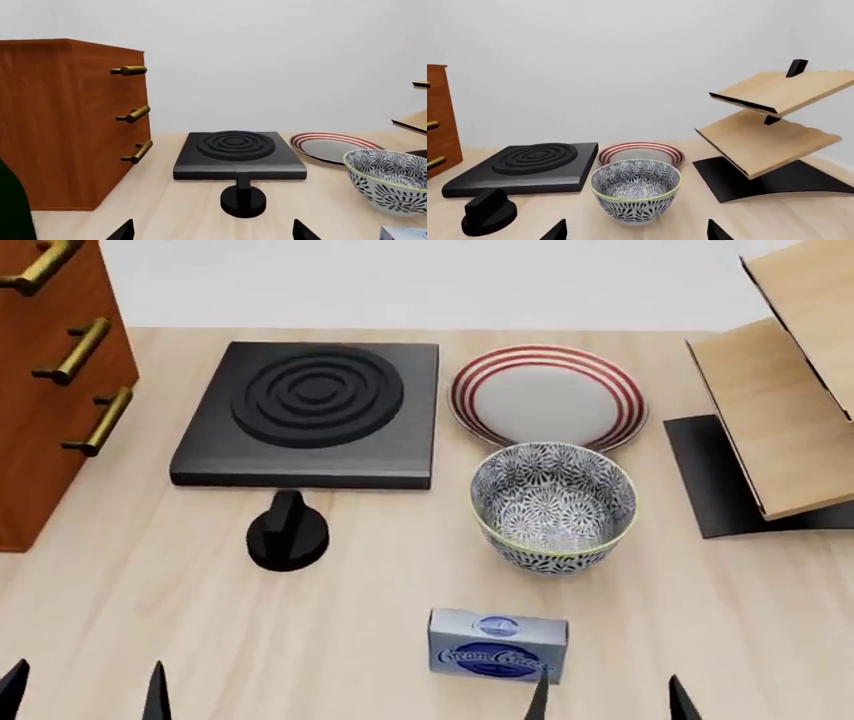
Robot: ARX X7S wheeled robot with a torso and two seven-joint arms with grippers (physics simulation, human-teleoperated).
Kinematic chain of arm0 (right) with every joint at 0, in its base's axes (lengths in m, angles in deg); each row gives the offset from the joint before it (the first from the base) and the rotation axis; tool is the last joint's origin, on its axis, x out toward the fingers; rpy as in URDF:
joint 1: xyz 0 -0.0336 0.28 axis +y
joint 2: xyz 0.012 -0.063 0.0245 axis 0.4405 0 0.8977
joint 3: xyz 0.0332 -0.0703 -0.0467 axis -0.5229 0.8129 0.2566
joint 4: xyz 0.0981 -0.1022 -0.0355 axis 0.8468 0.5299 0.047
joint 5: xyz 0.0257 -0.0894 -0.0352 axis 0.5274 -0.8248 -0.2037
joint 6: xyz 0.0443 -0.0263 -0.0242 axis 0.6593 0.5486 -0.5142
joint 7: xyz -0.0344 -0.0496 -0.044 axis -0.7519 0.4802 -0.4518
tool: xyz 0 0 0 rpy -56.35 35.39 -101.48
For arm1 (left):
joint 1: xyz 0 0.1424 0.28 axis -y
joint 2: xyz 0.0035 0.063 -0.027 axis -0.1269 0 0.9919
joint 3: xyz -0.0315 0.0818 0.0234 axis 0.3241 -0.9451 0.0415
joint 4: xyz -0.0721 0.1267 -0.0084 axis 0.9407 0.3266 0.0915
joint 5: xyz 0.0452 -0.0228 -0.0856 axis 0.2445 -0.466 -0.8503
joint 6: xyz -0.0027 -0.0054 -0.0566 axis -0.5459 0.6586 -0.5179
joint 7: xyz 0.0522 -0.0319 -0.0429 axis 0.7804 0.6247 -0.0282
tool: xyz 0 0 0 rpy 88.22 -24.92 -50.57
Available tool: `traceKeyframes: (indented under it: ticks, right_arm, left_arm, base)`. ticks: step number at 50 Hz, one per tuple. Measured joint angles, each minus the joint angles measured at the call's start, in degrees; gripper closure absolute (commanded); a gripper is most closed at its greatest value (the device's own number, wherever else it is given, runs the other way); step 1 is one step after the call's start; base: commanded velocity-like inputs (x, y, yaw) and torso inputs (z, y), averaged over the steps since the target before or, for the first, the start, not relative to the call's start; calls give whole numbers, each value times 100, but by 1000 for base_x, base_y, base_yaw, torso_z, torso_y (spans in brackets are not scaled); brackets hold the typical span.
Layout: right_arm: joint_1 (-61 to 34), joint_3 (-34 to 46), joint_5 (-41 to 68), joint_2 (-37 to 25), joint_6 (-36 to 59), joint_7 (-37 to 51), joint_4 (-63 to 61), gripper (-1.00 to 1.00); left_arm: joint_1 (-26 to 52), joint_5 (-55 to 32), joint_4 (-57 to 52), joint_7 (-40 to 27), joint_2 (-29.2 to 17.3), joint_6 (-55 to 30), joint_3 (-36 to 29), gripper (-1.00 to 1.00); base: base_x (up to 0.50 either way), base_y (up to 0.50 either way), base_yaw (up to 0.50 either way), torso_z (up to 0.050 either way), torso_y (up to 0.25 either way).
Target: Pick up the cream cheese and put it in the bowl.
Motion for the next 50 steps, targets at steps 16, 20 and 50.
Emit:
traceKeyframes:
  ticks: [16, 20, 50]
  right_arm:
    - [91, -14, 116, -66, -76, 55, -156, -100]
    - [107, -23, 139, -80, -58, 86, -190, -100]
    - [-433, -276, 1345, -632, 1116, -26, -894, -100]
  left_arm:
    - [-11, -46, 41, -33, -71, 78, -46, -100]
    - [-20, -65, 28, -54, -92, 75, -60, -100]
    - [170, -217, -648, -200, -400, -677, -172, -100]
  base:
    - [232, 0, 0, 0, 0]
    - [260, 0, 0, 0, 0]
    - [181, 0, 0, 0, 1]
